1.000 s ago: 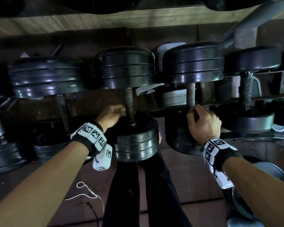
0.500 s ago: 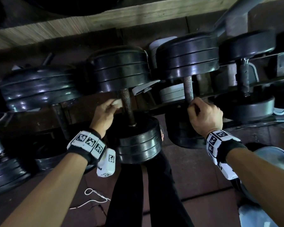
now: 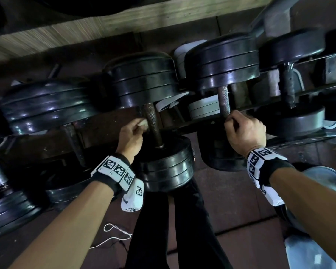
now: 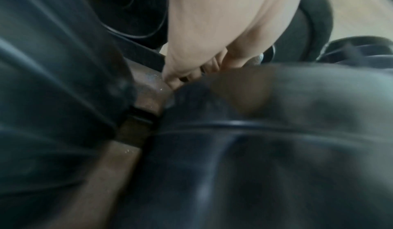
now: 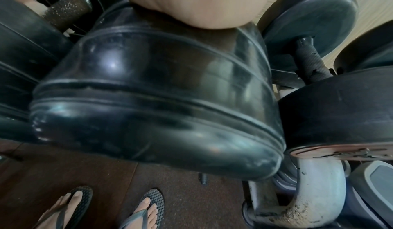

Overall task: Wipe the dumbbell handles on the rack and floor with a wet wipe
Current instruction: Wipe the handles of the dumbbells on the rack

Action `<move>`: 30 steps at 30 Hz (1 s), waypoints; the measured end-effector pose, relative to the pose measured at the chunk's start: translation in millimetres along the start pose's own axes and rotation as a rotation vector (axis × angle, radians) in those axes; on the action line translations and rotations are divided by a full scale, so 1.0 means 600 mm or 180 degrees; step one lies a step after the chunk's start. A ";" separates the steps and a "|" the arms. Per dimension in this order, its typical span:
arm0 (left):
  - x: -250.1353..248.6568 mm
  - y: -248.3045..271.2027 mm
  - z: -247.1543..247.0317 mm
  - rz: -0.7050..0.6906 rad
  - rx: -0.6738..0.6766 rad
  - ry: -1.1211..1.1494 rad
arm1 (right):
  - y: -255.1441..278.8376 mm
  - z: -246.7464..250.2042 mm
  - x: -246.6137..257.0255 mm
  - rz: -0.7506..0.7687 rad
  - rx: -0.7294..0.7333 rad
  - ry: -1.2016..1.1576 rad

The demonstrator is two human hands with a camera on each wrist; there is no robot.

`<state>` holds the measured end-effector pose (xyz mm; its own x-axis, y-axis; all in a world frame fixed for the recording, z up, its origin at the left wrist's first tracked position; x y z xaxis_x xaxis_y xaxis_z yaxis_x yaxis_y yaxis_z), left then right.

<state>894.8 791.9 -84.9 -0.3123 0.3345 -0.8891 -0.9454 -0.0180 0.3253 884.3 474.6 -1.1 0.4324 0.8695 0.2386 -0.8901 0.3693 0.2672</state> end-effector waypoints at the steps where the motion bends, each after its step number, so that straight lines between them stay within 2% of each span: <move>1: -0.005 -0.007 -0.005 0.0034 -0.0046 0.0092 | -0.001 -0.001 -0.001 -0.0004 0.0002 0.0009; 4: -0.015 -0.013 -0.015 0.0093 -0.0086 0.0266 | -0.004 -0.002 -0.003 -0.0017 0.0007 0.0014; 8: -0.004 0.022 -0.009 0.0259 0.0106 0.0186 | -0.002 -0.002 -0.005 -0.0043 0.0004 0.0001; 15: 0.008 0.009 -0.022 0.0344 0.0167 0.0016 | -0.002 -0.002 -0.004 -0.0078 -0.0027 -0.0008; 24: 0.018 0.020 -0.020 0.0362 0.0732 -0.0359 | 0.001 0.002 -0.001 -0.0015 0.0013 -0.0088; 28: 0.052 0.029 -0.025 0.0476 0.1168 -0.0914 | 0.001 0.003 0.002 0.0047 0.0005 -0.0095; 30: 0.040 0.033 -0.025 0.0419 0.1233 -0.0789 | 0.001 0.003 0.000 0.0022 0.0006 -0.0084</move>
<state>867.4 785.5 -104.4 -0.3510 0.5686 -0.7440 -0.7803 0.2615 0.5681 884.2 473.8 0.8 0.4299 0.8631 0.2650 -0.8928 0.3627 0.2671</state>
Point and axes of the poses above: each hand's wrist, its own y-axis away from the middle knuckle, its own z-axis out of the back of the hand, x = y × z, the point moved 6 cm from there along -y, towards the middle knuckle, and after that the axes turned 12 degrees about -z, right-handed, at the moved point
